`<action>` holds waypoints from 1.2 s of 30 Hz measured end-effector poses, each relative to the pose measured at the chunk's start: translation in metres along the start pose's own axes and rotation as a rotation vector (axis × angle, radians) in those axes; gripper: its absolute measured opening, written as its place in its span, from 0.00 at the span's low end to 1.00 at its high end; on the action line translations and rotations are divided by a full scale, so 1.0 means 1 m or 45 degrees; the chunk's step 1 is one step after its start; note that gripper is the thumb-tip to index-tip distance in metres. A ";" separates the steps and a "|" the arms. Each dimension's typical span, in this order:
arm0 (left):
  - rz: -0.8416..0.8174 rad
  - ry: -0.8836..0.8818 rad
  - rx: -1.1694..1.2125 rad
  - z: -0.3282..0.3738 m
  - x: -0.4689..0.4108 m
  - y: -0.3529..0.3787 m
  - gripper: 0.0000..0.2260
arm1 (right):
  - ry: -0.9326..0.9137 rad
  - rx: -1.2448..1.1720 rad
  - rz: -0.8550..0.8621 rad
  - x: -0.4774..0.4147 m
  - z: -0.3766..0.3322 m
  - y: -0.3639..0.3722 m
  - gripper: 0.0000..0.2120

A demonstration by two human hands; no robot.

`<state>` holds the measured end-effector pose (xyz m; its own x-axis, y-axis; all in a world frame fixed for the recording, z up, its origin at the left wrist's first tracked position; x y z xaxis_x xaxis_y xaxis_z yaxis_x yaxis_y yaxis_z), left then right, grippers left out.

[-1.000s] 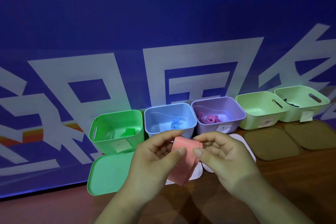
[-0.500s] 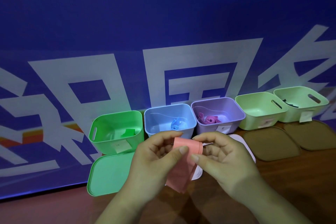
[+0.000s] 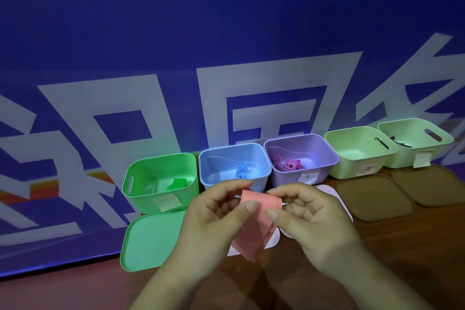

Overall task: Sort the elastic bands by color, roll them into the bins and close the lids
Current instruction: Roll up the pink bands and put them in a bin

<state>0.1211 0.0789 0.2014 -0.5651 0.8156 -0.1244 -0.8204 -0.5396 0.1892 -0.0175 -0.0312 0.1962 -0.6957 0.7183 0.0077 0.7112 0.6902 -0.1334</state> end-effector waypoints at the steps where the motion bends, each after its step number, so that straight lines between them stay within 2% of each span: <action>1: -0.002 -0.001 0.003 -0.001 0.000 -0.001 0.12 | -0.002 -0.001 0.007 0.000 0.001 0.000 0.14; 5: -0.017 0.005 0.014 -0.002 0.000 -0.003 0.15 | -0.004 -0.024 0.027 -0.001 0.002 -0.002 0.11; 17: -0.048 0.029 -0.020 -0.006 -0.002 -0.005 0.15 | 0.032 -0.074 0.020 -0.001 0.000 0.000 0.07; 22: -0.065 0.017 0.005 -0.006 -0.001 -0.004 0.14 | -0.022 -0.011 0.013 0.001 -0.002 -0.002 0.09; 27: -0.036 0.001 0.049 -0.006 -0.002 -0.003 0.13 | -0.038 -0.051 -0.045 0.004 -0.005 0.000 0.15; 36: -0.060 0.010 0.031 -0.005 -0.001 -0.002 0.07 | -0.076 0.025 -0.034 0.006 -0.005 0.000 0.15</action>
<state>0.1230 0.0784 0.1963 -0.5263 0.8385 -0.1411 -0.8440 -0.4950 0.2066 -0.0213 -0.0259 0.2010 -0.7196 0.6928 -0.0475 0.6906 0.7068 -0.1532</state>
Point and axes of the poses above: each hand's wrist, its own x-axis away from the middle knuckle, its own y-axis out of the palm, z = x × y, the point moved 1 cm from there along -x, towards the middle knuckle, and after that the axes turned 7 degrees about x, right-handed, at the moved point
